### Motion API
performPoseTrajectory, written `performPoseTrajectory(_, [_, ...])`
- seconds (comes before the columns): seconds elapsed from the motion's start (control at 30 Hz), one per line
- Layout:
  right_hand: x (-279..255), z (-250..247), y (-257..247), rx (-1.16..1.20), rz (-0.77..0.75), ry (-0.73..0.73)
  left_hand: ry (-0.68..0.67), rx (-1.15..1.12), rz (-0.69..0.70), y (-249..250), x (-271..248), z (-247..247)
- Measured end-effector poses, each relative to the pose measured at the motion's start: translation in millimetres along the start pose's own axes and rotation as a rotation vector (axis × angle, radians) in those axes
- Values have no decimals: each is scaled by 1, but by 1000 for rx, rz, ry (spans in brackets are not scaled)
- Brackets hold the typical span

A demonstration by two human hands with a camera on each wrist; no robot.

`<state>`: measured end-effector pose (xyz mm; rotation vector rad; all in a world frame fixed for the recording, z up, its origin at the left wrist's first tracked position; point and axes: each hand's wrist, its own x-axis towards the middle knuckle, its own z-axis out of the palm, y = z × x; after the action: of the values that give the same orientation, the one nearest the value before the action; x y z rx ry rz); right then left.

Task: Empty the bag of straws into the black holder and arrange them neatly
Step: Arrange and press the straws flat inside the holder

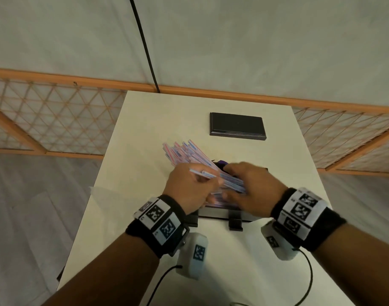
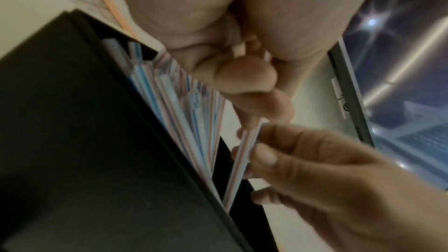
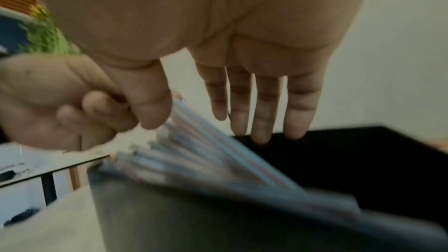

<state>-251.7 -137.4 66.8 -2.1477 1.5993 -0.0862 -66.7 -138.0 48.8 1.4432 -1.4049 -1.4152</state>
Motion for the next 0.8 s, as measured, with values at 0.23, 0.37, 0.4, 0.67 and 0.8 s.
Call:
performPoseTrajectory(0.23, [9, 45, 17, -63, 152, -29, 509, 435, 213, 0, -8, -28])
performPoseTrajectory(0.37, [15, 52, 10, -79, 134, -25, 591, -118, -54, -23, 18, -45])
performPoseTrajectory(0.4, [17, 54, 9, -73, 133, -27, 516, -287, -157, -24, 24, -44])
performPoseTrajectory(0.67, [26, 60, -2, -43, 199, -34, 234, -295, -14, -20, 49, -26])
performPoseTrajectory(0.8, [22, 57, -6, -78, 187, 37, 185, -326, 126, -15, 42, -19])
